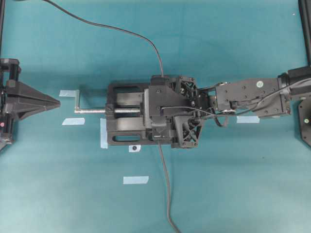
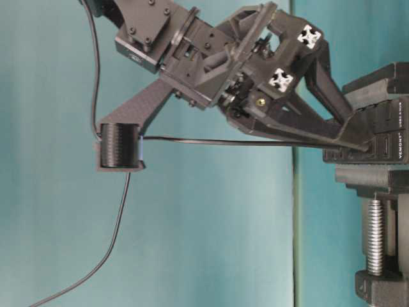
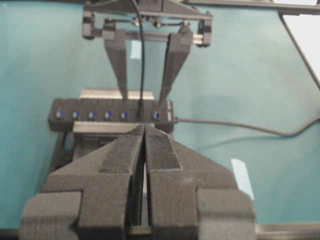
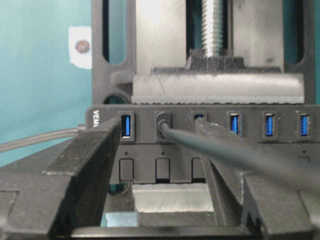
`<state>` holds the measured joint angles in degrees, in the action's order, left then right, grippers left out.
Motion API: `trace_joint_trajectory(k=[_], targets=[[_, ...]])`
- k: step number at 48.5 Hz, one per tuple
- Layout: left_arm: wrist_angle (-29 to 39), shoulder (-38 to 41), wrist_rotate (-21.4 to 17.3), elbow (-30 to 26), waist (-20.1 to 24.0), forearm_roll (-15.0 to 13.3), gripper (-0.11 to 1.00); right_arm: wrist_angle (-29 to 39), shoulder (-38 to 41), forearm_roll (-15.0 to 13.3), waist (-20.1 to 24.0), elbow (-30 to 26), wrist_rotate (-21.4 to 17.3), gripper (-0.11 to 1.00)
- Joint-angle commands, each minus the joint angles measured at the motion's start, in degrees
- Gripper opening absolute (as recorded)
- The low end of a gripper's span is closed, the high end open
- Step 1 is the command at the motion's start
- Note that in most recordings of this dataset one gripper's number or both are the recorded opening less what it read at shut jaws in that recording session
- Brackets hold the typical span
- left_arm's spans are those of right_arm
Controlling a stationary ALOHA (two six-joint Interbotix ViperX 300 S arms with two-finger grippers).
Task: Insert the USB into the second port from the front of the fixed hub.
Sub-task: 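Open the right gripper and retract it away from the hub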
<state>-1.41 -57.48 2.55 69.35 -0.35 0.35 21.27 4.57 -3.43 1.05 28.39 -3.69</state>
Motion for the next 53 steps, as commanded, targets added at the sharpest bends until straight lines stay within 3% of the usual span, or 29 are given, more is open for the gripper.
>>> trace_joint_trajectory(k=[1,53], targets=[[-0.35,0.26,0.09,-0.88,0.09,0.09,0.00,-0.44,-3.08,0.00,0.00,0.18,0.18,0.67],[0.62,0.26,2.20,-0.97,0.00,0.09,0.00,-4.48,-18.02,0.53,-0.44,10.28,-0.26,0.67]])
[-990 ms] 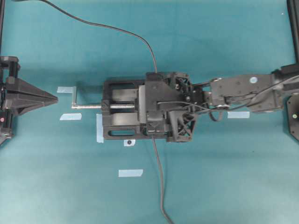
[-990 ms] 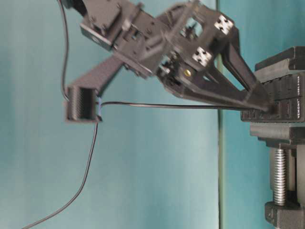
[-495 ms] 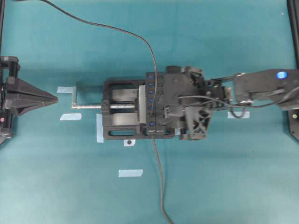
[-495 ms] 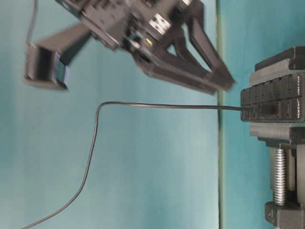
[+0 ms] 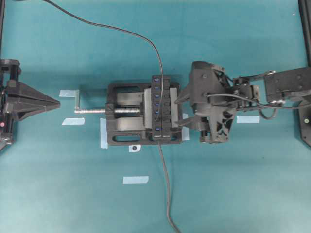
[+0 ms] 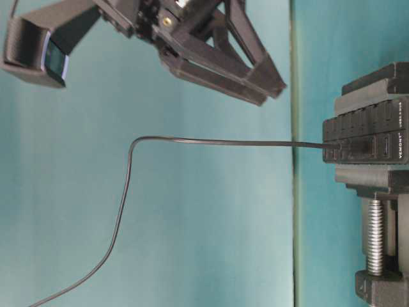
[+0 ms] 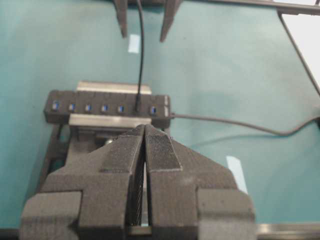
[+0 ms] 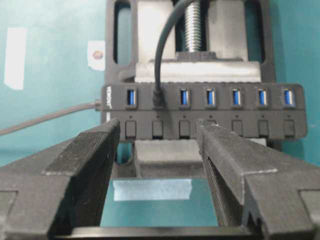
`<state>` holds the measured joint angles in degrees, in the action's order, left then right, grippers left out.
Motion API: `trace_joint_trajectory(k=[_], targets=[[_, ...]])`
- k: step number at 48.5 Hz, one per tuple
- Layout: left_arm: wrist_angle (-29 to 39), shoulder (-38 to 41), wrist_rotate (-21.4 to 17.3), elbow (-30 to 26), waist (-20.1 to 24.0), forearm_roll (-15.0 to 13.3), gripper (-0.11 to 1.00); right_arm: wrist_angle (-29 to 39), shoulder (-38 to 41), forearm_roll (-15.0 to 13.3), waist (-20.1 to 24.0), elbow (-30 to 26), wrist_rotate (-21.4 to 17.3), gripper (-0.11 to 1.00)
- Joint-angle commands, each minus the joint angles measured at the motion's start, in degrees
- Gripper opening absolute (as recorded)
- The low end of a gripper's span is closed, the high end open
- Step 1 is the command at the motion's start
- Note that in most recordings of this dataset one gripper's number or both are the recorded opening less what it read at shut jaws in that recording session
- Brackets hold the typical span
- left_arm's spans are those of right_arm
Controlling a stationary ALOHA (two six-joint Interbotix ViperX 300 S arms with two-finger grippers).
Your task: Insert the USB into the second port from the front of the fixed hub.
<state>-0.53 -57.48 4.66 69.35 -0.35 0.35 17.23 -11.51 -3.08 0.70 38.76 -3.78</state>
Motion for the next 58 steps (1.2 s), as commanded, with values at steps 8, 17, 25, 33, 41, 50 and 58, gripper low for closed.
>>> trace_joint_trajectory(k=[8,17,25,33,41,50,58], targets=[[-0.26,0.26,0.00,-1.05,0.00,0.00,0.00,-1.23,-3.60,0.18,-0.09,1.49,-0.09,0.67],[-0.26,0.26,0.00,-1.05,0.00,0.00,0.00,-4.13,-5.62,0.18,0.00,3.52,-0.09,0.67],[-0.26,0.26,0.00,-0.97,0.00,0.09,0.00,-6.77,-7.12,0.18,-0.09,5.36,-0.18,0.67],[-0.26,0.26,0.00,-0.97,-0.09,0.09,0.00,-8.35,-7.56,0.09,-0.09,6.24,-0.18,0.67],[-0.26,0.26,0.00,-1.05,0.00,0.00,0.00,-8.44,-7.65,0.18,-0.09,6.42,-0.18,0.67],[-0.26,0.26,0.00,-1.05,0.00,0.00,0.00,-8.44,-7.65,0.18,-0.09,6.59,-0.18,0.67],[-0.26,0.26,0.00,-1.05,0.00,0.00,0.00,-8.44,-7.65,0.18,0.00,6.68,-0.26,0.67]])
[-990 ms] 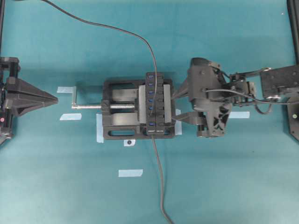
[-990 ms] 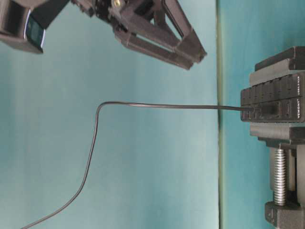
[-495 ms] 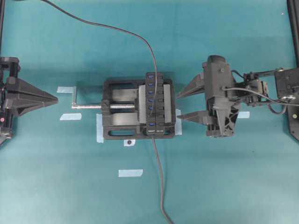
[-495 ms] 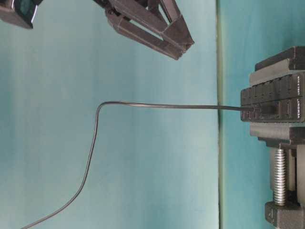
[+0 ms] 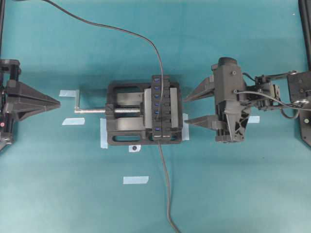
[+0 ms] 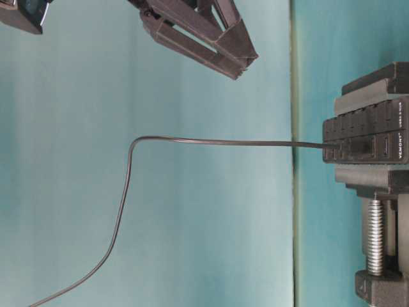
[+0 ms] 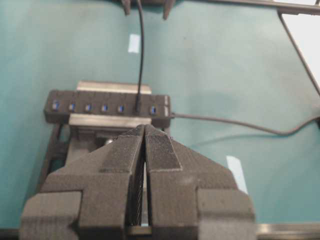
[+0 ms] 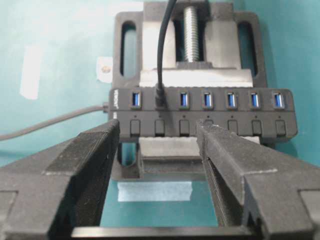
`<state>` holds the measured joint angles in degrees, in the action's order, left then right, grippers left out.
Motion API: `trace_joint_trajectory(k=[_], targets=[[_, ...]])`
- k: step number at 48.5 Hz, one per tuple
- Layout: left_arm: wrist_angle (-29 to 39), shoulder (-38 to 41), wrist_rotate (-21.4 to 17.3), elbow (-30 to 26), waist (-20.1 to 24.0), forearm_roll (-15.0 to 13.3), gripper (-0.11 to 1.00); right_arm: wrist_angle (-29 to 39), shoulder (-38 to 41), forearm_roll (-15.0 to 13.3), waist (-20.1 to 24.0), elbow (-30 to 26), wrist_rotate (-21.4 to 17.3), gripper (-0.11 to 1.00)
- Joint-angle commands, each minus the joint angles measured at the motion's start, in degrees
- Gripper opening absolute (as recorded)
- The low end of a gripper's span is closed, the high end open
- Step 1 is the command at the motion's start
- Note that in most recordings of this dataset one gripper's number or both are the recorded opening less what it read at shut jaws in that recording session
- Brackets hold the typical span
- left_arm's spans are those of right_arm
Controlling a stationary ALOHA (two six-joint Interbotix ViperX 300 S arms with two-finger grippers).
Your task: Insert the USB into the second port from the front of the fixed hub.
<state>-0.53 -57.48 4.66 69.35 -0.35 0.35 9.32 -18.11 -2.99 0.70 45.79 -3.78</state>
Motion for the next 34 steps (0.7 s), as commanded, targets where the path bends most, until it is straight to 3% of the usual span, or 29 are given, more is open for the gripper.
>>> trace_joint_trajectory(k=[1,34], targets=[[-0.26,0.26,0.00,-1.05,0.00,0.00,0.00,-0.53,-1.05,0.09,-0.09,-0.26,-0.26,0.67],[-0.26,0.26,0.00,-1.05,0.00,0.00,0.00,-0.26,-0.62,0.35,-0.09,-0.18,-0.26,0.67]])
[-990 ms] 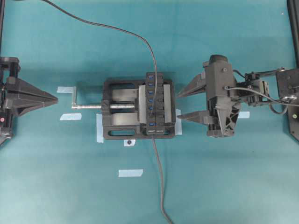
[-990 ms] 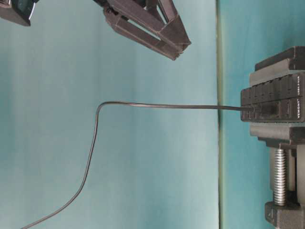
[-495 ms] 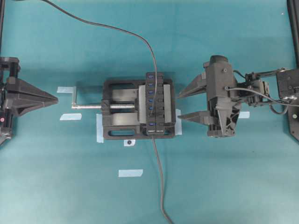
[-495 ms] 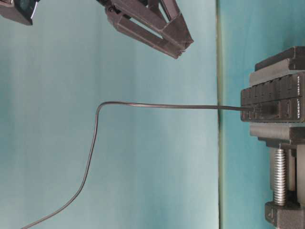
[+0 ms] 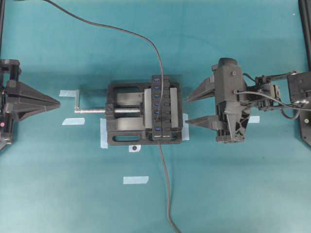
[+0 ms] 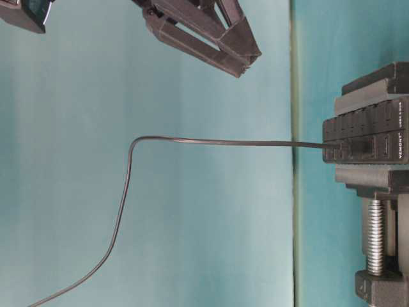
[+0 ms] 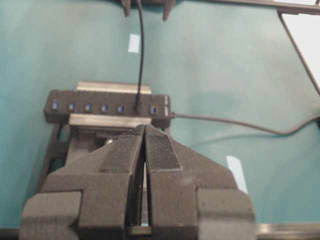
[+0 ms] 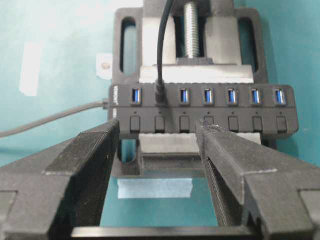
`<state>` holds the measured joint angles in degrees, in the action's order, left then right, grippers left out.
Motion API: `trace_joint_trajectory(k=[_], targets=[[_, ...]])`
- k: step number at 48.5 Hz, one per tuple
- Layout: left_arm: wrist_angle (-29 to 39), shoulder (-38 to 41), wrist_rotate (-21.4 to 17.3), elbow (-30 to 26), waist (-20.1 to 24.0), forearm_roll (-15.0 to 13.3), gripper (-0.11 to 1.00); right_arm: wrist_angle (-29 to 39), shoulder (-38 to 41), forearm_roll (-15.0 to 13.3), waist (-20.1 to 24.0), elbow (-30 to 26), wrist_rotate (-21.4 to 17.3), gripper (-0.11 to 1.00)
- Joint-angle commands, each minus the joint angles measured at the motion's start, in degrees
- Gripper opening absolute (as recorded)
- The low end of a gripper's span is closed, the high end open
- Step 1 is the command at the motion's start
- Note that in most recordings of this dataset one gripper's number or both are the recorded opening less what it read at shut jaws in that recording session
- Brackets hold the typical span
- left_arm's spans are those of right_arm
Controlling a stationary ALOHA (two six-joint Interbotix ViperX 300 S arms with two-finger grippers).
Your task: Insert the USB into the second port from the front of the fixed hub.
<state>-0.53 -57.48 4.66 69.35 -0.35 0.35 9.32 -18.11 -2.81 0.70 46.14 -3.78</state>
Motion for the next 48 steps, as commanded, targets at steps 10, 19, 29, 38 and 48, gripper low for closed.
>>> trace_joint_trajectory(k=[10,19,29,38,48], targets=[[-0.26,0.26,0.00,-0.97,0.00,0.00,0.00,-0.26,-0.62,0.18,-0.09,-0.53,-0.26,0.67],[-0.26,0.26,0.00,-0.97,0.00,0.09,0.00,-0.18,-0.35,0.18,-0.09,-0.62,-0.26,0.67],[-0.26,0.35,0.00,-0.97,0.00,0.00,0.00,-0.18,0.00,0.26,-0.09,-0.53,-0.26,0.67],[-0.26,0.26,0.09,-0.88,-0.09,0.00,0.00,-0.18,0.09,0.44,-0.09,-0.53,-0.26,0.67],[-0.26,0.26,0.09,-0.88,0.00,0.00,0.00,-0.18,0.09,0.53,-0.09,-0.53,-0.26,0.67]])
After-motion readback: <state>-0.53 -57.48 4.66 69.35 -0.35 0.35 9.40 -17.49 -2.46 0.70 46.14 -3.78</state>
